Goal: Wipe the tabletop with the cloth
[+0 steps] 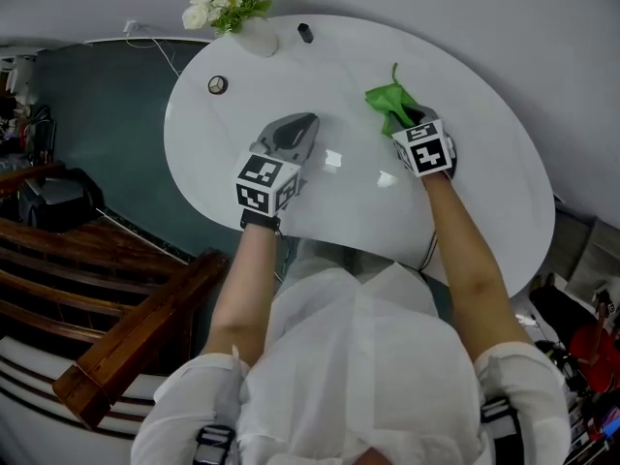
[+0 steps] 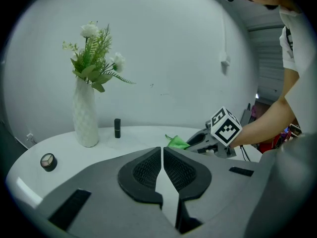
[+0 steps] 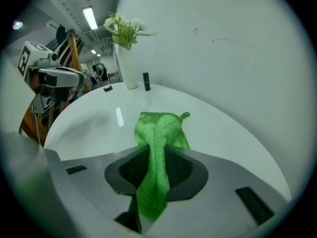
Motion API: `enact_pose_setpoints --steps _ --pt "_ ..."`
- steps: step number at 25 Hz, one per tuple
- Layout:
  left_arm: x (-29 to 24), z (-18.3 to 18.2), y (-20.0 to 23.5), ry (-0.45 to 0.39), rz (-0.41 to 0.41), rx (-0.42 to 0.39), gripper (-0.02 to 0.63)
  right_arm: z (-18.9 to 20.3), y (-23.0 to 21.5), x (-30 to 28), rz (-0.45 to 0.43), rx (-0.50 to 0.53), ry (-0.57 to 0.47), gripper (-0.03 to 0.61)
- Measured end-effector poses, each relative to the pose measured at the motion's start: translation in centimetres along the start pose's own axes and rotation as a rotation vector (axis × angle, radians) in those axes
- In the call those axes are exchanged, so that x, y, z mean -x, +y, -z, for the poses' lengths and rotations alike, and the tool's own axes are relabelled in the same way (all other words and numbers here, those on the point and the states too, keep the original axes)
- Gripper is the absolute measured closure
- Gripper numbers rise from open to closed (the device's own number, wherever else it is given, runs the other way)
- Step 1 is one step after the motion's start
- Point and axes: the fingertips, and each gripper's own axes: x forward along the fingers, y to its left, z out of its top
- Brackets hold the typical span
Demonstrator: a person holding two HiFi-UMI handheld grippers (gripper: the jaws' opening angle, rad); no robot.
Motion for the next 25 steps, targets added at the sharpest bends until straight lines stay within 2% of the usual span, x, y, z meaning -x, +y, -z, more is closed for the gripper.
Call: enact_pose_setpoints --steps 6,13,17,25 --pt "-0.5 -0.5 4.0 0.008 0.025 0.012 0.586 -4.4 -3.7 -2.8 0.029 0.040 0.035 0.502" --pt "0.2 -0.2 7.3 0.008 0.031 0.016 0.586 -8.4 -4.7 -5.4 0.016 0.056 -0.022 0.502" --pt "1.4 0.6 7.9 0.013 0.029 0.026 0.586 -8.3 -1.6 -5.2 -0.032 0.116 -0.057 0.502" --pt "4.4 3.7 6.4 0.051 0.049 0.031 0.586 -5.0 9.5 -2.9 -0.166 0.285 -0.063 0.502"
